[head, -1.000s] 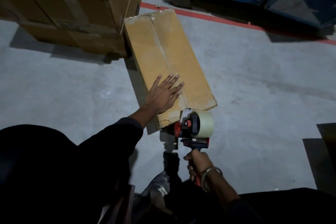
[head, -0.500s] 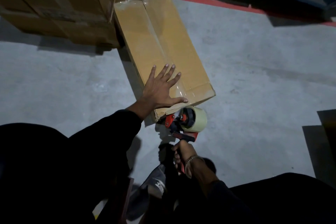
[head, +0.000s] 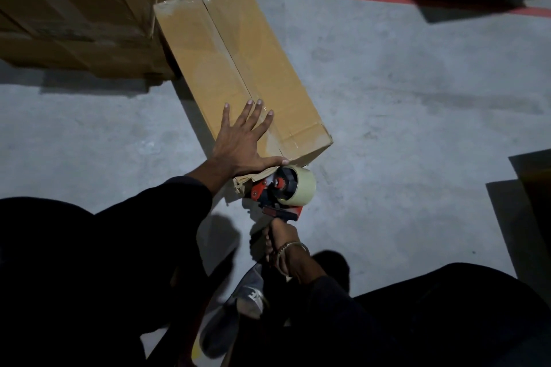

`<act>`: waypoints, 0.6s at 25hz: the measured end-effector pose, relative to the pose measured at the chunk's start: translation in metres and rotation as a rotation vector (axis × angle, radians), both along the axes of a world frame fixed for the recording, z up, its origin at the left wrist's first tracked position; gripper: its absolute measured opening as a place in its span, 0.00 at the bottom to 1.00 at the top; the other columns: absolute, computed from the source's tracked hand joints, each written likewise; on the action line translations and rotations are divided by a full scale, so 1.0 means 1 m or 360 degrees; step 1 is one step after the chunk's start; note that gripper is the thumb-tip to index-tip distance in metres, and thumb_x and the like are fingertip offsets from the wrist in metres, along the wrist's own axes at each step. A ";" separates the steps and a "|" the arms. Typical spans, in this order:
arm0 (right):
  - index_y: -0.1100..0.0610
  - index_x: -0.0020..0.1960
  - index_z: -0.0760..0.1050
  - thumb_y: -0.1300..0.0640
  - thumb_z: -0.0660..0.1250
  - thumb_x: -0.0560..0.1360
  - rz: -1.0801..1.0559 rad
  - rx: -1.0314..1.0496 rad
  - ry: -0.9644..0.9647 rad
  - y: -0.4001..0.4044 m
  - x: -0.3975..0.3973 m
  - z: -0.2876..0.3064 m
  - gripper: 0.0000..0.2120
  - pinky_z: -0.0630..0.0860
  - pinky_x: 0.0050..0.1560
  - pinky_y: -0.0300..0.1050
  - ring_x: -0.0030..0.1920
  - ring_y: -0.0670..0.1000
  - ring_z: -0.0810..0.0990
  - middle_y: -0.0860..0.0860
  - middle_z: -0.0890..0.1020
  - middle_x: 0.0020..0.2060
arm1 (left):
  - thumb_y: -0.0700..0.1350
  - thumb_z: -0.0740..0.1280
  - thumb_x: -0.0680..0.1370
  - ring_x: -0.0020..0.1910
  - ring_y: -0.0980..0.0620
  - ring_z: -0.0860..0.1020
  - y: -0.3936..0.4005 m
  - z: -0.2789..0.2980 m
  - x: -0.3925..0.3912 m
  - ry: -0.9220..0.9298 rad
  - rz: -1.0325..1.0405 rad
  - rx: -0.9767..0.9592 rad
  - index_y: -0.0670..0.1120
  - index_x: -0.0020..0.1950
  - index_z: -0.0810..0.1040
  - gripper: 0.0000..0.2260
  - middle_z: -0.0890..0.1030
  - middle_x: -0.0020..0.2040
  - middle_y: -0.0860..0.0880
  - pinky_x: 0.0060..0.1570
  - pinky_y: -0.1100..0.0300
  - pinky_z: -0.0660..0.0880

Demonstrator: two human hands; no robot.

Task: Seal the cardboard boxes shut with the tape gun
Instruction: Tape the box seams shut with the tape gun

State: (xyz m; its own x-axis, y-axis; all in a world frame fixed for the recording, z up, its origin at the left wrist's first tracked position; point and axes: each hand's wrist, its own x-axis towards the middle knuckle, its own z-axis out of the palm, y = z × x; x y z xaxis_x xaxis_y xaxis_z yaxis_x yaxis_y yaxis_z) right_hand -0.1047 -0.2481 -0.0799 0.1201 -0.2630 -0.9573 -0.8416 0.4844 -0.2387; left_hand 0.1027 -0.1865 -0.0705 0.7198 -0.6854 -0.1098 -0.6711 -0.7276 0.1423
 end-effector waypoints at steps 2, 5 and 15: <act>0.59 0.40 0.78 0.51 0.63 0.63 0.0208 -0.0062 0.0031 -0.001 -0.002 -0.026 0.13 0.69 0.36 0.48 0.34 0.59 0.78 0.55 0.78 0.29 | 0.87 0.46 0.67 0.85 0.46 0.46 0.000 0.001 -0.001 0.0002 0.0014 -0.0006 0.52 0.86 0.51 0.56 0.46 0.86 0.46 0.76 0.28 0.41; 0.62 0.58 0.79 0.47 0.62 0.62 0.0469 -0.0241 0.0081 -0.015 -0.005 -0.002 0.29 0.71 0.46 0.47 0.55 0.63 0.81 0.59 0.84 0.53 | 0.87 0.46 0.67 0.85 0.46 0.46 0.000 0.003 -0.001 -0.0014 0.0003 -0.0012 0.52 0.86 0.51 0.56 0.46 0.86 0.46 0.76 0.28 0.42; 0.63 0.65 0.75 0.50 0.68 0.75 0.0665 -0.0530 0.0122 -0.048 -0.006 -0.019 0.24 0.73 0.54 0.48 0.63 0.63 0.79 0.62 0.79 0.64 | 0.88 0.47 0.65 0.85 0.47 0.45 -0.001 0.006 0.000 0.0005 0.0023 -0.0015 0.53 0.86 0.50 0.58 0.46 0.86 0.47 0.77 0.29 0.41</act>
